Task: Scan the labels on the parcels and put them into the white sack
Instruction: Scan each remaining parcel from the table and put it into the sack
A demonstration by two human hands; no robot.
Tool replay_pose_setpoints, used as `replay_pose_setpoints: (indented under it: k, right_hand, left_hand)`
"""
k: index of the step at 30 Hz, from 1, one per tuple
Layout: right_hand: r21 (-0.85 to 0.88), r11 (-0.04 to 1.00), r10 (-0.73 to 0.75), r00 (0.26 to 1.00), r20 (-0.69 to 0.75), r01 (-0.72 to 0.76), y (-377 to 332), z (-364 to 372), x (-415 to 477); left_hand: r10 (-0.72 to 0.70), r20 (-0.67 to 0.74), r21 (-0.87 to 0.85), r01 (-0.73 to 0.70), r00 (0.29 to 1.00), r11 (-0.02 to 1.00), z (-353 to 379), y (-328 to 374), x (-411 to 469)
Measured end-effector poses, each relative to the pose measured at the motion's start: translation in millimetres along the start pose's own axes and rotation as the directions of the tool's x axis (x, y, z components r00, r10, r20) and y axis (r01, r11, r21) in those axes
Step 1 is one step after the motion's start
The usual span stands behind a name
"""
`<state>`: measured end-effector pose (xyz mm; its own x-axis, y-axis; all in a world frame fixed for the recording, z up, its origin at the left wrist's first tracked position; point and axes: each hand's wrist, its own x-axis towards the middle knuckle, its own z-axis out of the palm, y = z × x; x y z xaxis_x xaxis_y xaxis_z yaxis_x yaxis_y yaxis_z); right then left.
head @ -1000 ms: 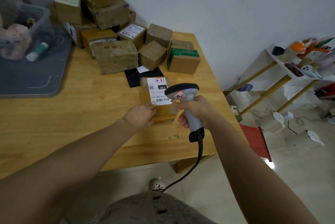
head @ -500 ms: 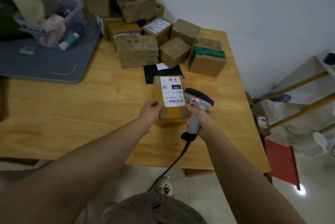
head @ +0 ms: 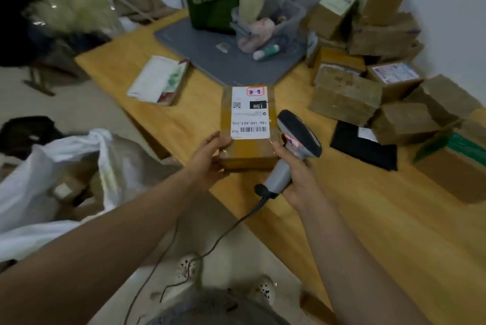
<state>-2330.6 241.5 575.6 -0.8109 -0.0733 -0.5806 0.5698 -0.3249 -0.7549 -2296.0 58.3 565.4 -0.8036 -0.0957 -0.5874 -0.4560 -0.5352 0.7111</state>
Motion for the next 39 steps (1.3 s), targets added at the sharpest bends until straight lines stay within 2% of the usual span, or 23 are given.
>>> replay_pose_setpoints:
  k: [3,7,9,12,14,16,18,19,20,25,30,32,34,36,39]
  right_hand:
    - [-0.087,0.992,0.104,0.987,0.121,-0.094,23,56,-1]
    - [-0.223,0.973,0.109,0.974,0.197,-0.064,65,128,-11]
    - [-0.293,0.956,0.082,0.971,0.227,-0.012,86,166,-15]
    - [-0.449,0.891,0.083,0.951,0.297,0.062,115,230,-19]
    - [-0.534,0.839,0.11,0.927,0.358,0.107,139,272,-21]
    - [-0.627,0.76,0.137,0.901,0.412,0.172,164,306,-23]
    - [-0.694,0.679,0.154,0.877,0.454,0.24,187,335,-24]
    - [-0.714,0.648,0.168,0.864,0.475,0.266,198,349,-24]
    - [-0.726,0.624,0.184,0.849,0.495,0.288,208,363,-24]
    - [-0.812,0.473,0.267,0.823,0.501,0.341,256,405,-17]
    - [-0.859,0.331,0.313,0.813,0.491,0.391,294,425,2]
    - [-0.86,0.301,0.308,0.812,0.496,0.411,307,429,8]
    - [-0.854,0.266,0.303,0.802,0.515,0.448,316,432,12]
    - [-0.839,0.244,0.299,0.785,0.543,0.487,324,435,15]
    - [-0.84,0.164,0.28,0.792,0.542,0.517,335,441,12]
  left_hand:
    - [0.031,-0.082,-0.049,-0.035,0.996,0.998,-61,10,-18]
    - [0.103,-0.101,-0.056,-0.109,0.99,0.992,-144,21,-46]
    - [0.082,-0.236,-0.136,-0.117,0.968,0.984,-189,26,-57]
    - [0.05,-0.452,-0.273,-0.192,0.891,0.943,-268,29,-68]
    - [0.025,-0.632,-0.265,-0.247,0.774,0.932,-317,28,-81]
    - [-0.016,-0.812,-0.168,-0.207,0.584,0.964,-363,19,-94]
    - [-0.06,-0.909,-0.068,-0.004,0.413,0.998,-404,8,-108]
    - [-0.082,-0.928,-0.034,0.138,0.364,0.99,-423,2,-116]
    - [-0.113,-0.935,-0.044,0.205,0.336,0.978,-442,-2,-121]
    - [-0.398,-0.883,-0.377,0.13,0.249,0.917,-515,-16,-131]
    - [-0.394,-0.868,-0.431,-0.066,0.302,0.9,-567,-40,-124]
    - [-0.457,-0.823,-0.523,-0.136,0.338,0.842,-579,-42,-118]
    - [-0.537,-0.781,-0.602,-0.158,0.317,0.783,-585,-41,-114]
    - [-0.531,-0.806,-0.578,-0.154,0.261,0.801,-586,-41,-113]
    - [-0.347,-0.92,-0.38,-0.191,0.184,0.905,-577,-31,-113]
